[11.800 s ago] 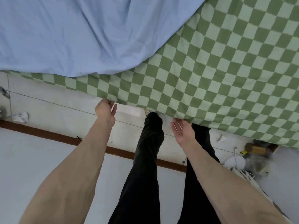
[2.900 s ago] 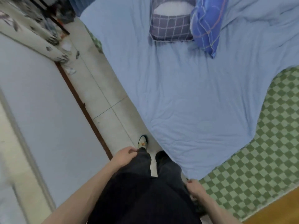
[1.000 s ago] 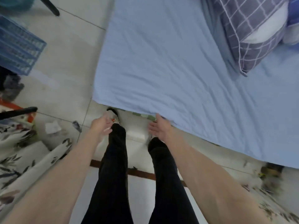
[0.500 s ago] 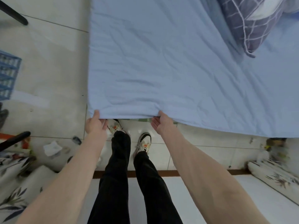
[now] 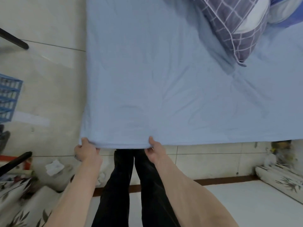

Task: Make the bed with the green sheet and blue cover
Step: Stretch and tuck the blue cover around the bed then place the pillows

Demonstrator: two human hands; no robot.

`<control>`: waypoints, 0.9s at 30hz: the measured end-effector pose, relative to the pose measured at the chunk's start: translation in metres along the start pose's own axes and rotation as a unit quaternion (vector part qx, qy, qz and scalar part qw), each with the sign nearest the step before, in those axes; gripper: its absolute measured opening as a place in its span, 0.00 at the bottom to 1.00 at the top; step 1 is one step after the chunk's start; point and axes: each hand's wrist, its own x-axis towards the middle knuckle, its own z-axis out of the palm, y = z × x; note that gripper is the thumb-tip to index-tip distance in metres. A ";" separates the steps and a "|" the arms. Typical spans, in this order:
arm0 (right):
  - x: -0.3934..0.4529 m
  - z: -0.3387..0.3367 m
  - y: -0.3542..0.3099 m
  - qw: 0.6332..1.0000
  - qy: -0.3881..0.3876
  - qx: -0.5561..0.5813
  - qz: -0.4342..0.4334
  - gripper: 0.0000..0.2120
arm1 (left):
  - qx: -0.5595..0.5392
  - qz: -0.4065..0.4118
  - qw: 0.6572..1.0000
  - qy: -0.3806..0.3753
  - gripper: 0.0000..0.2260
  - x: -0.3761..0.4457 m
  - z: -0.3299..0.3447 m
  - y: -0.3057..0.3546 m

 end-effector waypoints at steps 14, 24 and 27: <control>0.025 -0.012 -0.010 0.982 0.064 -0.160 0.079 0.09 | 0.084 -0.117 0.989 -0.040 0.11 0.050 -0.025 -0.005; -0.056 -0.034 -0.041 0.622 -0.043 -0.769 -0.140 0.11 | 0.519 0.058 0.833 -0.184 0.13 -0.060 -0.062 0.042; -0.121 -0.031 -0.064 0.563 -0.061 -0.815 -0.122 0.07 | 0.571 0.097 0.786 -0.216 0.08 -0.119 -0.097 0.079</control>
